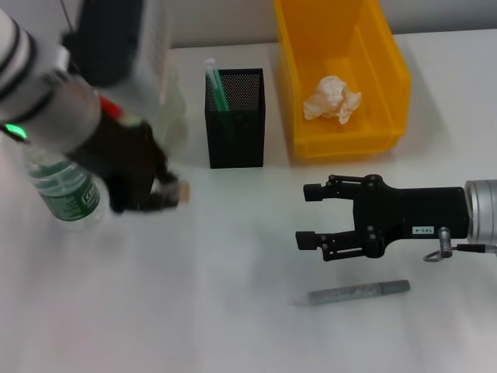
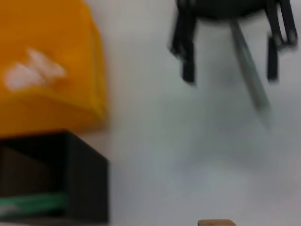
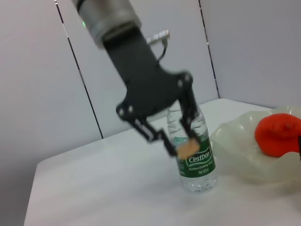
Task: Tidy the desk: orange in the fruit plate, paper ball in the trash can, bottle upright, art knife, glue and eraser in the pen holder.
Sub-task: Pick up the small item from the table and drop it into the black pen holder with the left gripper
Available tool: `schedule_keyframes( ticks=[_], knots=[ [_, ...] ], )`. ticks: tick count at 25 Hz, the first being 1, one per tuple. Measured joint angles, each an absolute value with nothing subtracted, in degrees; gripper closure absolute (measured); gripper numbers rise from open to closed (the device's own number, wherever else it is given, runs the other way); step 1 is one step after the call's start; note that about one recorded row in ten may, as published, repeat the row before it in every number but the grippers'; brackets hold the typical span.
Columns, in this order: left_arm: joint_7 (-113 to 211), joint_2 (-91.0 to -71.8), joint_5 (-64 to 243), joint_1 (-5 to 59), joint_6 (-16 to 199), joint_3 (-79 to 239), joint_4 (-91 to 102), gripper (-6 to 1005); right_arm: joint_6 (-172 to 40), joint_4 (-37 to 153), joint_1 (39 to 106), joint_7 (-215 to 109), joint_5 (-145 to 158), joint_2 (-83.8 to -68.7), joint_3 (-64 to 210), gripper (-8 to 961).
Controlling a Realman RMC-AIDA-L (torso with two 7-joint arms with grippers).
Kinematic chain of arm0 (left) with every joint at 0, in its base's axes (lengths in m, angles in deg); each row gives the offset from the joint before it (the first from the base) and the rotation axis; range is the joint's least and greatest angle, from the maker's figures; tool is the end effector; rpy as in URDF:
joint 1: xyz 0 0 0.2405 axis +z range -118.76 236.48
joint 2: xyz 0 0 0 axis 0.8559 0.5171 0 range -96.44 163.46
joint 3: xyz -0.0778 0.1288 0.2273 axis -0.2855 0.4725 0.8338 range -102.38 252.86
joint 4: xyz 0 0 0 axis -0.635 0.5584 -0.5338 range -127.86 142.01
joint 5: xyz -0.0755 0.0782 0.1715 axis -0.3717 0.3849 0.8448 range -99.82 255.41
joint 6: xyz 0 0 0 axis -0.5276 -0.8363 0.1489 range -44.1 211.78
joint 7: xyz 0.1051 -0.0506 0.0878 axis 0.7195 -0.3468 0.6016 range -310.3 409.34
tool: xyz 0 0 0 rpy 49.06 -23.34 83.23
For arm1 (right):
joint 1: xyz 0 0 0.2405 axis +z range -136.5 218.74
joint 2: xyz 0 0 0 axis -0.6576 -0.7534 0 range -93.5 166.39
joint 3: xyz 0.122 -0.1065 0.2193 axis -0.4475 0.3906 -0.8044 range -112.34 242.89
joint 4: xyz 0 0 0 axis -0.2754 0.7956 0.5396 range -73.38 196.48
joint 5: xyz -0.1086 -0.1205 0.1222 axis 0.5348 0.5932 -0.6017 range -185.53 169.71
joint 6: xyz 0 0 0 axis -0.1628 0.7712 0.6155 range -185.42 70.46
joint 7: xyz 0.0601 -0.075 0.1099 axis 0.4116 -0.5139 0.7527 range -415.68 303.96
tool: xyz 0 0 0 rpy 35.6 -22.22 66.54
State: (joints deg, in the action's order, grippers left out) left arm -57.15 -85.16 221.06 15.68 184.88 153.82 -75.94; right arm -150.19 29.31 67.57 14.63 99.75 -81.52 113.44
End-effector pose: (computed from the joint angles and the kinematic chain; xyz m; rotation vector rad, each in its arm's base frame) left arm -0.1238 0.3544 -0.0011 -2.9748 0.2925 0.6022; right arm 0.2773 0.2974 -0.0281 -2.8301 0.5269 0.7874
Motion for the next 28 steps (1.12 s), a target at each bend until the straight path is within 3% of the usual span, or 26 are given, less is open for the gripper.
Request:
schedule_keyframes(
  ticks=[11,28],
  knots=[
    [-58.2,-85.39,210.8,17.7,165.8,151.8,-76.0,726,-150.2,29.1,67.8,14.6,99.7,-81.28,113.6,112],
    [-58.4,-85.60,211.3,12.3,144.0,160.0,-58.9,727,-150.3,29.1,67.9,14.6,99.7,-80.81,113.6,112]
  ],
)
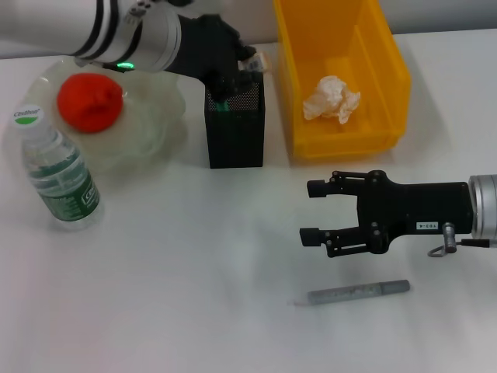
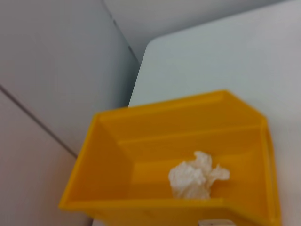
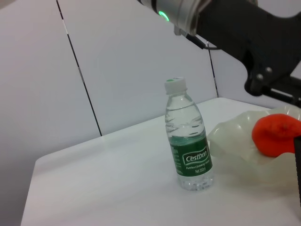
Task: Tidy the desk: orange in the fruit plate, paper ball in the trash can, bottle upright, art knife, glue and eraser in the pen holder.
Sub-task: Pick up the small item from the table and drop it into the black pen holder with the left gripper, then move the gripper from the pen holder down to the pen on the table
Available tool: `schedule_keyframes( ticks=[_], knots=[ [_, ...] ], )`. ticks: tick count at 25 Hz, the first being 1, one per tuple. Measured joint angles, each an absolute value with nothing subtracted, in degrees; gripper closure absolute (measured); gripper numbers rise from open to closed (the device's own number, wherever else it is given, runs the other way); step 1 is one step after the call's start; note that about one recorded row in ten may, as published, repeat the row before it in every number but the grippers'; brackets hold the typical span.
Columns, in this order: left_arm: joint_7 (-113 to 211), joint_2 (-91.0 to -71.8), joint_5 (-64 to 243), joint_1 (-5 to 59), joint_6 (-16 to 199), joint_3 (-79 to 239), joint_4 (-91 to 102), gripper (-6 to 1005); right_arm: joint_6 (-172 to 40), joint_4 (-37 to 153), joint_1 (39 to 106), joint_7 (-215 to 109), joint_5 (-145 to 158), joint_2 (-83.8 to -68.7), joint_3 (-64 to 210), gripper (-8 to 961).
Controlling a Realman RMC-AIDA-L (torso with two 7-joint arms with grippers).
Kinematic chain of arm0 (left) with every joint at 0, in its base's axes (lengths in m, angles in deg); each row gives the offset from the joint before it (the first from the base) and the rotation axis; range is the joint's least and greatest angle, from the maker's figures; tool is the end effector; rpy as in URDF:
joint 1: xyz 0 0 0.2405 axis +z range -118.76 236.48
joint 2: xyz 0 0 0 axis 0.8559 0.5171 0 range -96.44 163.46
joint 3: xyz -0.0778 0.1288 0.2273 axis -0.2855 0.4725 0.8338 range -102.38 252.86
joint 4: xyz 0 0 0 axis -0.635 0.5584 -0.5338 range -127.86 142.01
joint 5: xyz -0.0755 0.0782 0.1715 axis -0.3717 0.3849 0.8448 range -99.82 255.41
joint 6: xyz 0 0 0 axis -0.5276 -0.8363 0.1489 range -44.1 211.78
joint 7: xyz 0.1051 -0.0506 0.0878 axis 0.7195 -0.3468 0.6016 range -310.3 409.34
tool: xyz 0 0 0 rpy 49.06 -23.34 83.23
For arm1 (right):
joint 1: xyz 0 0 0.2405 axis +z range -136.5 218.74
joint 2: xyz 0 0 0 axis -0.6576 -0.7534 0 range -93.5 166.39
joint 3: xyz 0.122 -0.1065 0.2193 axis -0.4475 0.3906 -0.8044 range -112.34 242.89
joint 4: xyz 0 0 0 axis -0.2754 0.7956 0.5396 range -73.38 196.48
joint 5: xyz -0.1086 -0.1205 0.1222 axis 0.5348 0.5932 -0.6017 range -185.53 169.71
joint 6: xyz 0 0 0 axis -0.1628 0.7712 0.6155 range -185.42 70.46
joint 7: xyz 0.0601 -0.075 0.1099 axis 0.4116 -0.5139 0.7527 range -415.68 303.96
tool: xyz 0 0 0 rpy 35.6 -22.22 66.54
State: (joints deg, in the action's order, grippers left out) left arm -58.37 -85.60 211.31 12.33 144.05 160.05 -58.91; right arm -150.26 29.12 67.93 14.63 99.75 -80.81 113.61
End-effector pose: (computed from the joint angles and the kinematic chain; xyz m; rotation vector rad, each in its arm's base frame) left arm -0.0927 0.4230 -0.0482 -2.6756 0.2327 0.1289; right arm 0.2779 0.3006 -0.0232 -2.8342 0.5082 0.7705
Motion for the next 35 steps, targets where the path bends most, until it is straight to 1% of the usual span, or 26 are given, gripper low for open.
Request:
schedule_keyframes(
  ticks=[14,21,25,26,28,30,31,32,33,34,35],
  knots=[
    [-60.5,-85.58,213.4,11.6,142.2,163.0,-56.6,726,-150.0,29.3,68.1,14.9,99.8,-80.54,113.6,112],
    [-60.7,-85.58,212.9,11.7,142.1,162.5,-57.1,589,-150.2,29.2,68.0,15.0,99.8,-80.54,113.6,112],
    [-60.4,-85.52,211.0,12.8,142.1,162.3,-59.0,394,-150.2,29.1,67.8,15.1,99.8,-80.59,113.6,112],
    [-57.6,-85.26,205.4,15.1,142.4,161.3,-62.3,345,-150.3,29.1,67.8,15.1,99.8,-80.61,113.4,112],
    [-53.3,-85.11,198.9,17.4,143.7,159.0,-65.0,339,-150.3,29.1,67.7,15.1,99.8,-80.62,113.3,112],
    [-53.3,-85.11,198.9,17.4,143.7,159.0,-65.0,332,-150.3,29.1,67.8,15.1,99.8,-80.63,113.3,112],
    [-50.8,-85.08,195.1,18.7,144.7,157.5,-66.1,329,-150.3,29.0,67.9,15.2,99.8,-80.63,113.4,112],
    [-44.2,-85.03,185.3,21.7,148.3,153.4,-67.2,326,-150.4,29.0,68.0,15.2,99.8,-80.63,113.4,112],
    [-39.6,-84.85,178.4,23.4,152.4,150.2,-66.1,320,-150.4,29.0,68.0,15.2,99.8,-80.62,113.3,112],
    [-35.9,-84.72,173.5,24.4,157.4,147.2,-64.0,313,-150.8,28.8,68.1,15.3,99.7,-80.62,113.2,112],
    [-35.9,-84.72,173.5,24.4,157.4,147.2,-64.0,307,-150.8,28.8,68.1,15.3,99.7,-80.62,113.2,112]
  ],
)
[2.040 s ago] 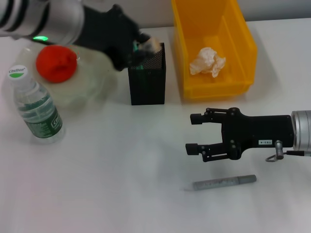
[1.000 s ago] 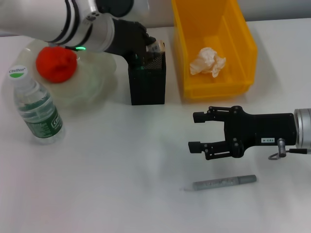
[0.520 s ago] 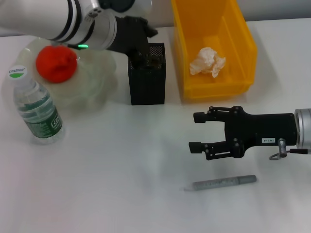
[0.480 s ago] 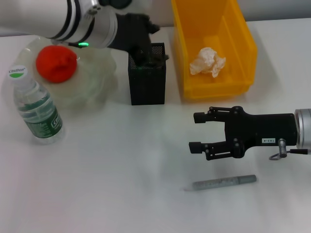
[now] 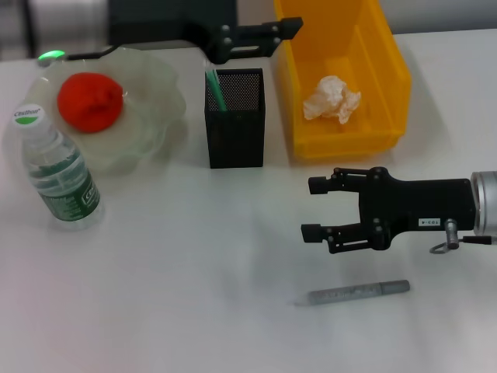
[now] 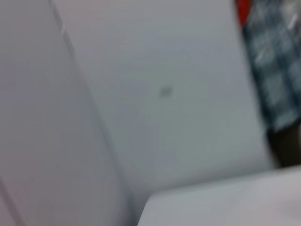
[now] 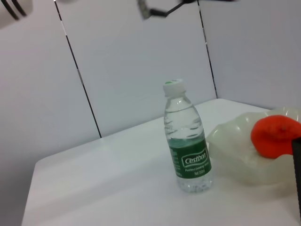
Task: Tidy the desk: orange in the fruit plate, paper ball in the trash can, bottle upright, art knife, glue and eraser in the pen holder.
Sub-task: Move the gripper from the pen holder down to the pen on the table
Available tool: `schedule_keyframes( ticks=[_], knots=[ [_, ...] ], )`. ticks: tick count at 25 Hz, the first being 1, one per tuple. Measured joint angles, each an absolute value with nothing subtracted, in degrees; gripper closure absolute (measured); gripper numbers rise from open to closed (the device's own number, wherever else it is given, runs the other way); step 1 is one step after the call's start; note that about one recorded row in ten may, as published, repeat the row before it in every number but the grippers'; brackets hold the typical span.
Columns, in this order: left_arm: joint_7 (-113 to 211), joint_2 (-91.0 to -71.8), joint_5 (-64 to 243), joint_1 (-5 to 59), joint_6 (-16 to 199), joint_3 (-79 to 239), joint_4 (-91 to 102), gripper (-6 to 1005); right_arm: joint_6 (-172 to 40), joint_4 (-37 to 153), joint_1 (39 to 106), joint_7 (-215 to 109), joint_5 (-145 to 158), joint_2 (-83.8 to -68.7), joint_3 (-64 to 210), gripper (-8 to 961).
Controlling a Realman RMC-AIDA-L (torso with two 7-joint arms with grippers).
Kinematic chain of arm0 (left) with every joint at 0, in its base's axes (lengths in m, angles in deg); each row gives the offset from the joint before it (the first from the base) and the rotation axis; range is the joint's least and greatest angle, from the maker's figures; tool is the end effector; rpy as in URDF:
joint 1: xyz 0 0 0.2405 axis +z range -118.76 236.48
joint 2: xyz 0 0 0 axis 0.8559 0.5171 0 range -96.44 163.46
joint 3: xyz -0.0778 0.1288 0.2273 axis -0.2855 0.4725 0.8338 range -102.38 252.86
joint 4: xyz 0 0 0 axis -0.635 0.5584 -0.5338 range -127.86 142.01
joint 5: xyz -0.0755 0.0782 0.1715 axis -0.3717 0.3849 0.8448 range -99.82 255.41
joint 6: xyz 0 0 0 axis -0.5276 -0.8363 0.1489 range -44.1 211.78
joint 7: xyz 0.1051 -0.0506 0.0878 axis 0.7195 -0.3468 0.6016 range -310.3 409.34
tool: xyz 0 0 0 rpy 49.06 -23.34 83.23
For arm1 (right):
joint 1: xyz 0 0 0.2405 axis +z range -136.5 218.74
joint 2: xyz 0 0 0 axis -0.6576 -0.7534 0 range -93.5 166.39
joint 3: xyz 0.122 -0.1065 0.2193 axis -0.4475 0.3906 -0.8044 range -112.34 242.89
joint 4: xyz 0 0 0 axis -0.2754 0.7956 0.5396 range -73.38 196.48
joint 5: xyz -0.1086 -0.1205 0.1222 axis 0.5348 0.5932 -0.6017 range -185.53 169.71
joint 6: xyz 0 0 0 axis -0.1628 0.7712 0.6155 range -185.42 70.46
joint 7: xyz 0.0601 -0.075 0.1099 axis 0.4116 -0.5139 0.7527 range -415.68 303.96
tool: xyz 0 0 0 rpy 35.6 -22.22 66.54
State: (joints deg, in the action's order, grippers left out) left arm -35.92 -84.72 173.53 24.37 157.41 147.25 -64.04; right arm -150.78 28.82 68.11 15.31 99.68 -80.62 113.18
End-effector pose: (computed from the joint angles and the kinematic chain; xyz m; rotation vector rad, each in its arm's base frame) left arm -0.0942 0.3785 0.0129 -2.6846 0.2660 -0.6751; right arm 0.2767 0.3022 -0.0200 -2.8314 0.5125 0.7799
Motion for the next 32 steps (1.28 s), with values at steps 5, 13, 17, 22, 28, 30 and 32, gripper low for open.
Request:
schedule_keyframes(
  ticks=[5,13,17,22,28,30,32],
  knots=[
    [-26.9,-84.63,171.1,26.6,174.8,140.7,-56.2,274,-151.1,27.2,67.4,15.8,99.4,-80.51,109.7,112],
    [-19.3,-84.04,171.7,31.5,179.0,139.4,-43.3,222,-156.0,17.2,64.4,24.3,99.3,-80.03,105.9,112],
    [-17.2,-83.26,171.9,31.9,178.4,139.2,-36.9,216,-160.0,8.3,64.2,33.5,102.6,-79.49,106.5,112],
    [-16.0,-82.75,173.5,32.1,175.8,138.9,-29.8,217,-168.7,-3.9,67.3,44.4,111.6,-79.81,107.6,112],
    [-16.1,-84.25,175.7,33.0,172.3,138.4,-27.8,218,-172.6,-19.4,71.0,56.3,120.3,-80.34,117.6,113],
    [-16.0,-84.45,175.7,33.2,172.0,138.1,-27.2,219,-174.0,-21.2,72.6,58.8,121.4,-80.31,120.5,113],
    [-15.5,-84.67,175.5,33.7,171.7,137.8,-26.6,219,-175.1,-22.3,74.2,60.8,123.6,-80.30,123.0,112]
  ],
)
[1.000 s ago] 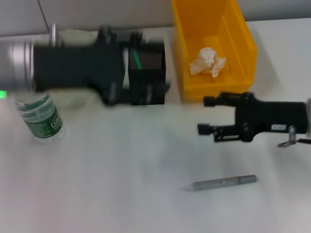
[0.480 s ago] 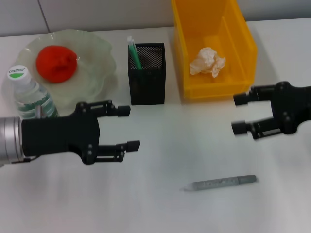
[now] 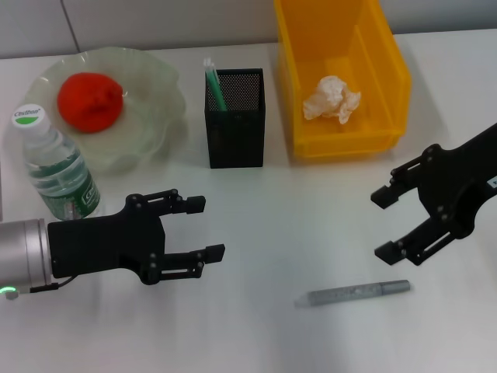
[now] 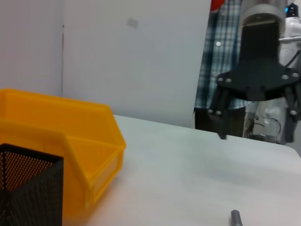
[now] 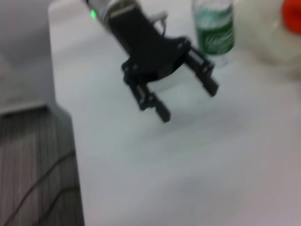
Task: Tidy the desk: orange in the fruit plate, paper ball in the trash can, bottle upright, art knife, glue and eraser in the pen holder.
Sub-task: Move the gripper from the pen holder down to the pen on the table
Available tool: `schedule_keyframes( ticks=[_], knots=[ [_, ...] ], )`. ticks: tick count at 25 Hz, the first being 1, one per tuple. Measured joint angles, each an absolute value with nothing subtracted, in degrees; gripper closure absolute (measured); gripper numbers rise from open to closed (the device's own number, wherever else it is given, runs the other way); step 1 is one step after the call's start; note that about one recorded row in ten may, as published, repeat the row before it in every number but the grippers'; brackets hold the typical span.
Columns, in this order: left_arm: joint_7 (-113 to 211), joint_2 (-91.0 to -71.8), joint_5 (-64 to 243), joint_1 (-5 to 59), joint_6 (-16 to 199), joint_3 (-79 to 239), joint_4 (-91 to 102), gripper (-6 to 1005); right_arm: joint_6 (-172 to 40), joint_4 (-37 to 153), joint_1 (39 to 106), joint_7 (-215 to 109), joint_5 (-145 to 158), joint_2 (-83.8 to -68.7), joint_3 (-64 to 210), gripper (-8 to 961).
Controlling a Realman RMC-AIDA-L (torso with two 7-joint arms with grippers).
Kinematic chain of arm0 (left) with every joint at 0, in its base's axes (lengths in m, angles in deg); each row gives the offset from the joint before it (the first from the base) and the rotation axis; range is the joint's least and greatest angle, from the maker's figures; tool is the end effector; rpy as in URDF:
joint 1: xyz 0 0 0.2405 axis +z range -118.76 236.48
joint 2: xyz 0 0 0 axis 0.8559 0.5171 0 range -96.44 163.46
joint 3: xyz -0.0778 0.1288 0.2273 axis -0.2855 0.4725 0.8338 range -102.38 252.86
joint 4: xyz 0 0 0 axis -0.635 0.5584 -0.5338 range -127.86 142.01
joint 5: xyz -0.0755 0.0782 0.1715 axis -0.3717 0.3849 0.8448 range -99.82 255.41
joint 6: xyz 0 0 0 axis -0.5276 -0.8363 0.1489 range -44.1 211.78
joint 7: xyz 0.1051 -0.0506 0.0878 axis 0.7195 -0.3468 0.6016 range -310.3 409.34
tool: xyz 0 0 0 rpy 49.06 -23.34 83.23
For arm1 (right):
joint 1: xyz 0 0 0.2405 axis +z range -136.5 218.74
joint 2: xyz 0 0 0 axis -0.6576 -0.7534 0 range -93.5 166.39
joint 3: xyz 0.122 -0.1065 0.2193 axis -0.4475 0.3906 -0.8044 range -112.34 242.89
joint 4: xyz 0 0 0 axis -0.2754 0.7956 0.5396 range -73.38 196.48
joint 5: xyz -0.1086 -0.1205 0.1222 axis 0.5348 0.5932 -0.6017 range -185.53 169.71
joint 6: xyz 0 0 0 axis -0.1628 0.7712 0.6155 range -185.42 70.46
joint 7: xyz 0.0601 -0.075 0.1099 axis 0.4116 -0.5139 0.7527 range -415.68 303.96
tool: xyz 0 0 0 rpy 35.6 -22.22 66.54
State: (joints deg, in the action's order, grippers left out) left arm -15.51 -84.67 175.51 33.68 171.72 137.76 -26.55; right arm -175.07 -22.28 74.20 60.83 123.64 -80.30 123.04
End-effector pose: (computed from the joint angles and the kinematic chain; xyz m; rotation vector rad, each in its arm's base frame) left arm -0.2635 0.2948 -0.0480 -2.8793 -0.3305 -0.7610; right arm 0.1870 0.3101 0.0595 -3.0906 0.5150 -0.2101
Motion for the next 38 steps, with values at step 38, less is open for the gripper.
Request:
schedule_keyframes(
  ticks=[38],
  knots=[
    [-7.6,-85.04,172.6,33.9,173.5,136.4,-21.1,214,-160.9,-17.2,77.8,58.2,138.6,-82.98,158.0,132]
  ],
)
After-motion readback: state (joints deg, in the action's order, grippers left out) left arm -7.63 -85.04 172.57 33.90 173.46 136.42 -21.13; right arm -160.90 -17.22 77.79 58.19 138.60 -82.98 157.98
